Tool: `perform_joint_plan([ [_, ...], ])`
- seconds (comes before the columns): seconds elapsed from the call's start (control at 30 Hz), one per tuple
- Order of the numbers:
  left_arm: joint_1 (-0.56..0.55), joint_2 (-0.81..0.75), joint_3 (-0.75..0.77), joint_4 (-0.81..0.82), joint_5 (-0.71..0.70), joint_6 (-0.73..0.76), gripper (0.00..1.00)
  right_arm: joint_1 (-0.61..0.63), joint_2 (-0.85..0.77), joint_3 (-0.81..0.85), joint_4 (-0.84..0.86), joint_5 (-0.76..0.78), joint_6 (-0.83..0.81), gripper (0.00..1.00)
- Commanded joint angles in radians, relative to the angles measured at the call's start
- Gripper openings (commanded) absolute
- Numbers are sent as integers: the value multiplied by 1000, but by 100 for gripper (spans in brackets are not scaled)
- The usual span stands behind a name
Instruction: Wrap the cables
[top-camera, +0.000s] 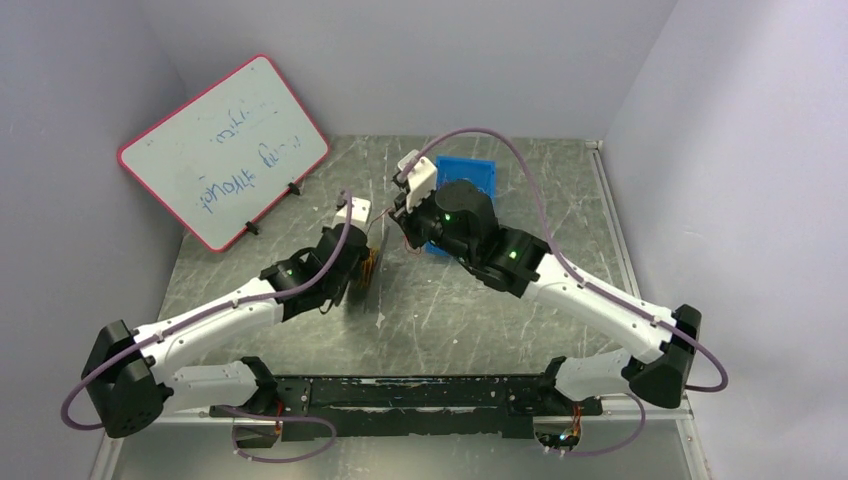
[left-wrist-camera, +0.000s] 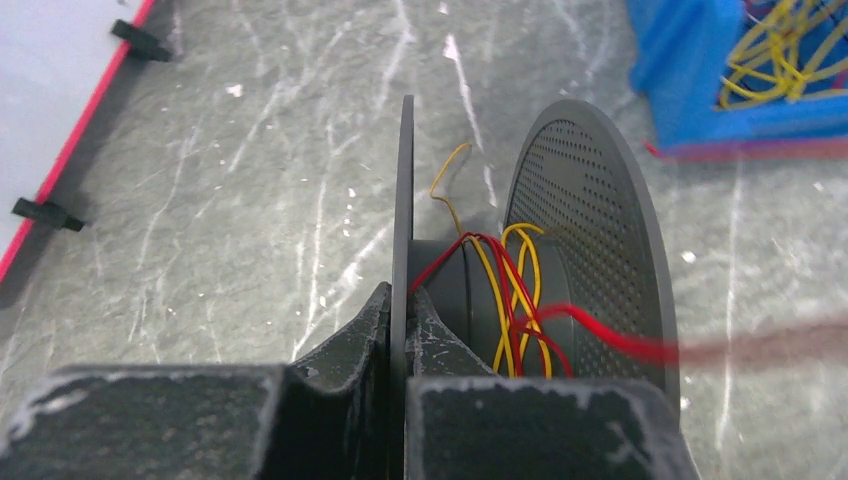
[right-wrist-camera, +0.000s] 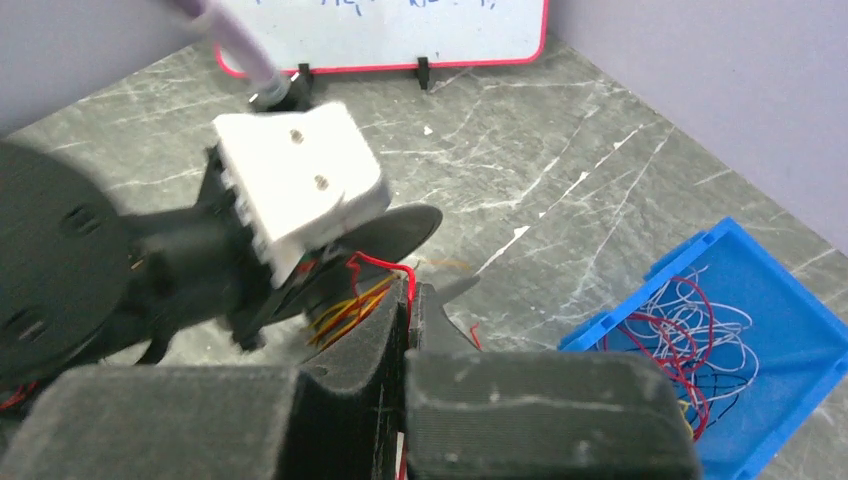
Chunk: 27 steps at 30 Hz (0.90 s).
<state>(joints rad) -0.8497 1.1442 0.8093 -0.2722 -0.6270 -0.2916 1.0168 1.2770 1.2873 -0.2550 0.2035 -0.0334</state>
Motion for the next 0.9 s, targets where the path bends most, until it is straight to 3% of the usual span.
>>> perform_joint_plan([
  [0.0,-64,-50,-5,-20,35,19,7,-69,39,42,56,-91,-16,0],
  [0.5,-266,-224,9,-185,118,23,7,-286,89,-56,156,-179,37,0],
  [0.87,-282,-369,116,-209,293,78,7,-350,39,-277,249,-218,131,0],
])
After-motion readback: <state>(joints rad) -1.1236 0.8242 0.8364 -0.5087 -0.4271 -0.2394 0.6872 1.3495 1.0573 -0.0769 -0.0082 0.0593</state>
